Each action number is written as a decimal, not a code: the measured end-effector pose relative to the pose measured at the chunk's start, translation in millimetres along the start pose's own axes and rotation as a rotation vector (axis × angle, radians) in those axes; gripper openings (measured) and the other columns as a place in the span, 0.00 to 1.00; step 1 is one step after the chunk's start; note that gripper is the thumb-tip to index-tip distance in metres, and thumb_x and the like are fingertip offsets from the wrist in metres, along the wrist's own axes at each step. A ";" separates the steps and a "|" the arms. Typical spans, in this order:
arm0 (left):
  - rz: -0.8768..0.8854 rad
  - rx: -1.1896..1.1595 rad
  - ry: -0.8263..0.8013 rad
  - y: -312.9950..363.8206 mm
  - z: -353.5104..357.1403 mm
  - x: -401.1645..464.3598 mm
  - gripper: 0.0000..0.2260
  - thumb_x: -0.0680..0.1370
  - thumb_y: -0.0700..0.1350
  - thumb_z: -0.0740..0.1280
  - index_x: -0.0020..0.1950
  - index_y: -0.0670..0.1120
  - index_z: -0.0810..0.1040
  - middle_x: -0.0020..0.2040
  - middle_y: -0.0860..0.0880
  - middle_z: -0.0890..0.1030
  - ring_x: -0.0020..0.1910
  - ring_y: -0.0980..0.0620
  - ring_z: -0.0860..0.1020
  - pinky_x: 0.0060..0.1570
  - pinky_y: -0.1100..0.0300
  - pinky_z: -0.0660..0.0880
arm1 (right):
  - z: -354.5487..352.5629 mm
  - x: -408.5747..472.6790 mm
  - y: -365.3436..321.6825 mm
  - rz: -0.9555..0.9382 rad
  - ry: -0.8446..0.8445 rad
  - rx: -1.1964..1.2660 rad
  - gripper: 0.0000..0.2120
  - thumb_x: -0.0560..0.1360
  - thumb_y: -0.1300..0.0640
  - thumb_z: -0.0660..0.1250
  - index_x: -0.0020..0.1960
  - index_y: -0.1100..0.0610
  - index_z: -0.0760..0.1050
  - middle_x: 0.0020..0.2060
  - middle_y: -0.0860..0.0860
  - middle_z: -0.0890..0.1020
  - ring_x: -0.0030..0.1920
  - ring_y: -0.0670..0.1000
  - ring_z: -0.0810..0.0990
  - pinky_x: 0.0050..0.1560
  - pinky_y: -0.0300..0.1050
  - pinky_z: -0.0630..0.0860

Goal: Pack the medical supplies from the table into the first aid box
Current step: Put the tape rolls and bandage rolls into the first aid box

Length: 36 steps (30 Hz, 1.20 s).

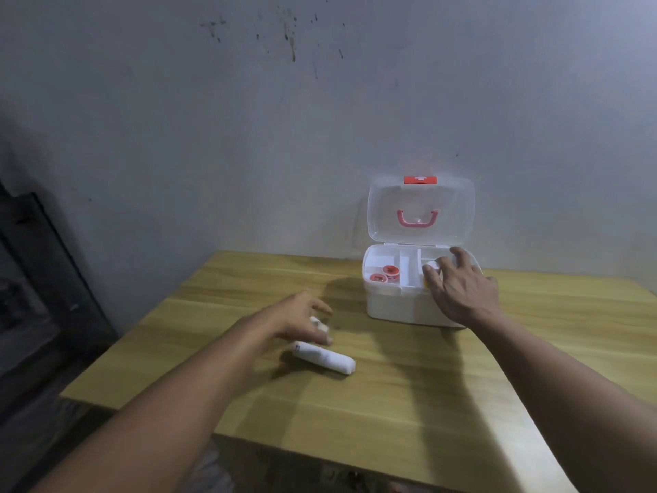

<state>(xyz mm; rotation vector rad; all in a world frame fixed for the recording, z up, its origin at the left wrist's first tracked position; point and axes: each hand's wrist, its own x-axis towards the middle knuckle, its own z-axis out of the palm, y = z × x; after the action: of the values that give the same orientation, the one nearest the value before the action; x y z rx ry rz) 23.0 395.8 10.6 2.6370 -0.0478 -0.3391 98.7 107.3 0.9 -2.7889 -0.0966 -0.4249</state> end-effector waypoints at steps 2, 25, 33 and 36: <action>0.043 0.134 -0.057 -4.2 6.5 -4.1 0.38 0.61 0.55 0.80 0.70 0.53 0.73 0.68 0.50 0.71 0.68 0.51 0.69 0.67 0.56 0.70 | 0.1 -0.9 -0.7 -0.005 0.004 0.000 0.25 0.76 0.38 0.45 0.64 0.47 0.70 0.74 0.51 0.59 0.71 0.56 0.66 0.61 0.60 0.66; -0.001 0.132 0.310 -0.6 5.0 11.8 0.13 0.69 0.42 0.73 0.52 0.51 0.84 0.56 0.46 0.82 0.54 0.47 0.80 0.50 0.62 0.73 | -0.3 -2.3 -0.8 -0.015 0.006 0.002 0.24 0.77 0.38 0.46 0.63 0.47 0.70 0.74 0.51 0.60 0.70 0.56 0.67 0.61 0.58 0.66; 0.142 -0.067 0.514 70.6 -52.6 37.0 0.12 0.70 0.39 0.74 0.52 0.46 0.83 0.51 0.45 0.79 0.48 0.48 0.75 0.47 0.61 0.69 | -1.5 -4.8 -1.8 -0.024 0.010 0.003 0.24 0.77 0.38 0.46 0.63 0.48 0.70 0.74 0.51 0.59 0.69 0.57 0.68 0.61 0.58 0.67; 0.159 -0.050 0.441 98.8 -48.0 59.8 0.14 0.70 0.39 0.74 0.55 0.47 0.82 0.56 0.44 0.80 0.52 0.46 0.77 0.50 0.61 0.70 | -2.1 -5.7 -2.6 -0.026 0.012 0.006 0.24 0.77 0.38 0.46 0.64 0.48 0.70 0.74 0.51 0.59 0.69 0.56 0.68 0.60 0.58 0.67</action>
<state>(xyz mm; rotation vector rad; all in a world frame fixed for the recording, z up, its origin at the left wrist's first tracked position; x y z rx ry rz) 95.4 324.8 83.8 2.5769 -0.1015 0.2921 92.4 109.0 1.9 -2.7817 -0.1308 -0.4472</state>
